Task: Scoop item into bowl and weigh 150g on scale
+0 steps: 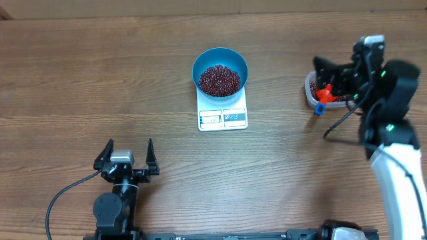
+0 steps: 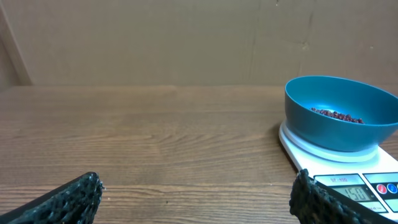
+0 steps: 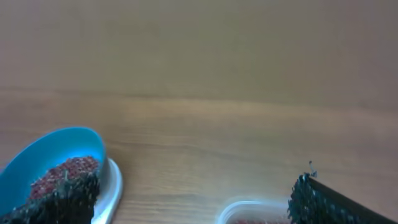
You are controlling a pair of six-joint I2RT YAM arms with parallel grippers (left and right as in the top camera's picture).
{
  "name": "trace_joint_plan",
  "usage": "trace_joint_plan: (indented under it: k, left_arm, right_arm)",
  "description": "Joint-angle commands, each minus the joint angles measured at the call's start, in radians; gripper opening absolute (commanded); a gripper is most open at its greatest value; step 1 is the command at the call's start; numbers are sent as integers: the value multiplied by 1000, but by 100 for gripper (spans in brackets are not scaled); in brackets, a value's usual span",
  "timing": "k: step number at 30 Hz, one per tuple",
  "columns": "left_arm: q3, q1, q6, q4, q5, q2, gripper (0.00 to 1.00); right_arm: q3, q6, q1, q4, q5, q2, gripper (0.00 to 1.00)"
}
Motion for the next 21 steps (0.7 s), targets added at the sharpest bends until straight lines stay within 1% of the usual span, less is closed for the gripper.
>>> trace_joint_plan:
  k: [1, 4, 8, 16, 21]
  left_arm:
    - [-4, 5, 19, -1, 11, -11, 100]
    - [-4, 5, 19, -1, 11, -11, 100]
    - [-4, 5, 19, -1, 11, -11, 100]
    - [-4, 5, 19, -1, 11, -11, 100]
    - [-4, 5, 19, -1, 11, -11, 100]
  right_arm:
    - [-119, 3, 41, 116, -9, -100, 100]
    - [-234, 3, 63, 224, -8, -187, 100]
    - [-381, 2, 69, 304, -8, -314, 100]
    - [-657, 2, 69, 318, 23, -621, 100]
    - [-799, 3, 69, 333, 25, -793, 100]
